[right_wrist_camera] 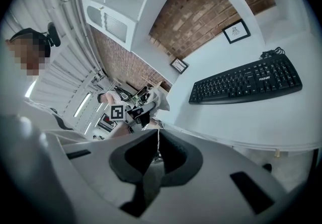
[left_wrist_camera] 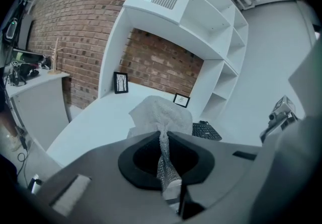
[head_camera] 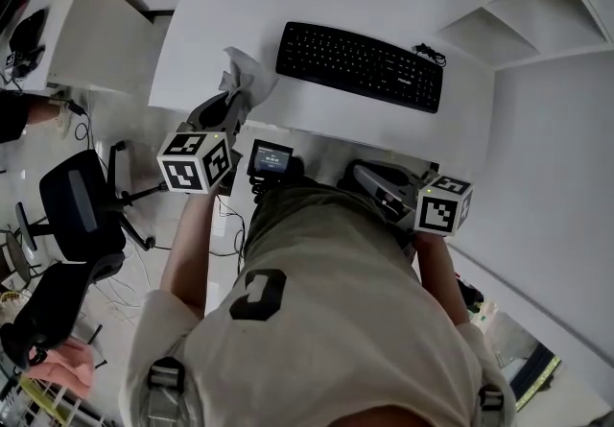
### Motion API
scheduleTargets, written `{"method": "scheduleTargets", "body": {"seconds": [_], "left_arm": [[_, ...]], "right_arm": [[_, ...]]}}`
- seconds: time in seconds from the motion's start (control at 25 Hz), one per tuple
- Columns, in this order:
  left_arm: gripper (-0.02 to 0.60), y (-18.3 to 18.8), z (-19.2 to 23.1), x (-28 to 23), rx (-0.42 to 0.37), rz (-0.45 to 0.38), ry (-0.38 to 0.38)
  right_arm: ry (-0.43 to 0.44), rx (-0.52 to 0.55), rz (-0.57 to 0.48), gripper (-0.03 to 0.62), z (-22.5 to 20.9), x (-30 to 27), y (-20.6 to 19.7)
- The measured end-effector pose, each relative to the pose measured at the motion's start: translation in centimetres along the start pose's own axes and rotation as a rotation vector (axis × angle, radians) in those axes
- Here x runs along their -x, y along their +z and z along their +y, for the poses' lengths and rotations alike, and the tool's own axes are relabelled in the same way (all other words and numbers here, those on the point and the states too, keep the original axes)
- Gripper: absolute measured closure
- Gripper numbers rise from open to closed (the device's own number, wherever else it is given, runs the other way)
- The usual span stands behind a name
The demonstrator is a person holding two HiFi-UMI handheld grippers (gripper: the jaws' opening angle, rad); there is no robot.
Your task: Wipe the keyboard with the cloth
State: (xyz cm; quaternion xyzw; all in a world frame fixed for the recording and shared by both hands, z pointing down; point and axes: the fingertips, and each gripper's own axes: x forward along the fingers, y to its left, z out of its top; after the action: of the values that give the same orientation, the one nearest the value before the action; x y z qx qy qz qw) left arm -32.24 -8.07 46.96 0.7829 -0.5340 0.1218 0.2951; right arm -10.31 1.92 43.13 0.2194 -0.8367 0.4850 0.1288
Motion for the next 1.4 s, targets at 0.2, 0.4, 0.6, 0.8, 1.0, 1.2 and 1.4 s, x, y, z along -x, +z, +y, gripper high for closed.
{"method": "scheduleTargets", "body": {"seconds": [0.2, 0.4, 0.6, 0.8, 1.0, 1.2, 1.4], "left_arm": [[0.558, 0.4, -0.2, -1.0, -0.035, 0.023, 0.026], [0.558, 0.6, -2.4, -3.6, -0.004, 0.052, -0.015], [0.558, -0.4, -3.1, -7.8, -0.027, 0.137, 0.024], [0.558, -1.4, -2.2, -10.4, -0.034, 0.211, 0.062], [0.558, -2.1, 0.3, -13.2, -0.117, 0.261, 0.152], [0.558, -3.3, 1.2, -14.7, -0.116, 0.272, 0.172], [0.558, -3.9, 1.4, -15.6, -0.124, 0.268, 0.166]], "right_arm": [[0.04, -0.012, -0.008, 0.588, -0.8, 0.1, 0.8], [0.085, -0.006, 0.025, 0.588, -1.4, 0.8, 1.6], [0.1, -0.051, -0.005, 0.588, -3.8, 3.1, 2.8], [0.11, -0.104, -0.042, 0.588, -5.3, 4.7, 3.6], [0.108, -0.125, -0.069, 0.588, -6.0, 5.3, 3.9], [0.092, -0.124, -0.072, 0.588, -6.2, 5.3, 4.1], [0.079, -0.108, -0.045, 0.588, -5.2, 4.6, 3.9]]}}
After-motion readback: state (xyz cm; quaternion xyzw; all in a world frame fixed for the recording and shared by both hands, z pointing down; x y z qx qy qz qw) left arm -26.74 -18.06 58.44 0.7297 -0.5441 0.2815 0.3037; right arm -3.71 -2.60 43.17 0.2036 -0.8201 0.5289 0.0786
